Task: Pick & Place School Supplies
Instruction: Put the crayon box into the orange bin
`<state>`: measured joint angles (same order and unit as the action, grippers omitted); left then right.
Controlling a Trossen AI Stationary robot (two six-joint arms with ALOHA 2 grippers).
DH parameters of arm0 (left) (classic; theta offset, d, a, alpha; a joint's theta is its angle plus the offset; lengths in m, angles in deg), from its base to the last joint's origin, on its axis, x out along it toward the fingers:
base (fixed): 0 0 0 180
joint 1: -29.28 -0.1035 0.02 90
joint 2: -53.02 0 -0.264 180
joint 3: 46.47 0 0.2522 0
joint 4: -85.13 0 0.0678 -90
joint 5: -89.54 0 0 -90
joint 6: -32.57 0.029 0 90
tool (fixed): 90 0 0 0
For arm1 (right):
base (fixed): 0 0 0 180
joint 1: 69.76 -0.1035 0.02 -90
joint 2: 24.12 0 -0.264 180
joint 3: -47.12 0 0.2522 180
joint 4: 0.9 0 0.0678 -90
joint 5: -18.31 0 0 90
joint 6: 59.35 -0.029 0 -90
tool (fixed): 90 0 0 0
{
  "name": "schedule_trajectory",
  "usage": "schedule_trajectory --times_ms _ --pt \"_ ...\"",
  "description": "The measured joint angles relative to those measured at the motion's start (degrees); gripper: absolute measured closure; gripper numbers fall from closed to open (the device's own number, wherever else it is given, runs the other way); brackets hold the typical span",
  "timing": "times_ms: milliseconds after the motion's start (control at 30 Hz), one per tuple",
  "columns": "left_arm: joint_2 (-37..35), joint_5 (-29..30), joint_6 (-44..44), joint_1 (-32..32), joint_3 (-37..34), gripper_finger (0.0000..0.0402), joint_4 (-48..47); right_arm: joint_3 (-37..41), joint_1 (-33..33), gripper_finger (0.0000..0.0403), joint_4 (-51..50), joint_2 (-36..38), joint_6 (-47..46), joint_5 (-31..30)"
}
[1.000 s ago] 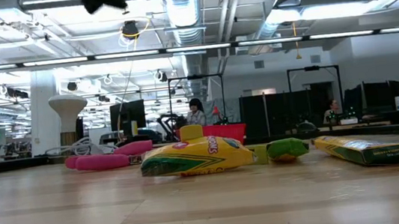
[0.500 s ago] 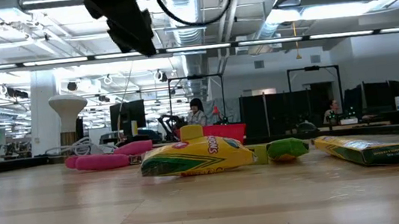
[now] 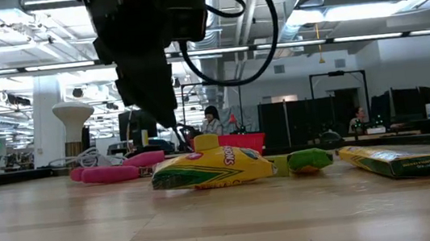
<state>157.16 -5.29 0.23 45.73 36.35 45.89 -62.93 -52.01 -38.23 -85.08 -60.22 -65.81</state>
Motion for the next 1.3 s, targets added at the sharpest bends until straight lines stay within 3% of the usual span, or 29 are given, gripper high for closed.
schedule_trajectory --times_ms 467,867,1000,1167,1300 --pt "0.3 2.0 -2.8 -0.5 0.0 0.0263 1.2 0.0 0.0 0.019 0.5 0.0 0.9 0.5" --pt "-5.8 6.5 4.1 -5.2 0.0 0.0263 0.9 -0.1 -0.1 0.0191 3.4 0.0 0.9 0.6" --pt "-6.7 9.5 14.3 -6.1 0.0 0.0262 1.0 -0.9 -0.1 0.019 3.4 0.0 0.9 0.6" --pt "-6.6 9.3 34.8 -6.3 0.0 0.0259 0.9 -1.2 -0.1 0.019 3.3 0.0 0.9 0.6" --pt "-7.4 8.8 46.1 -6.1 0.0 0.0259 1.0 -1.2 -0.1 0.019 3.2 0.0 0.9 0.6"
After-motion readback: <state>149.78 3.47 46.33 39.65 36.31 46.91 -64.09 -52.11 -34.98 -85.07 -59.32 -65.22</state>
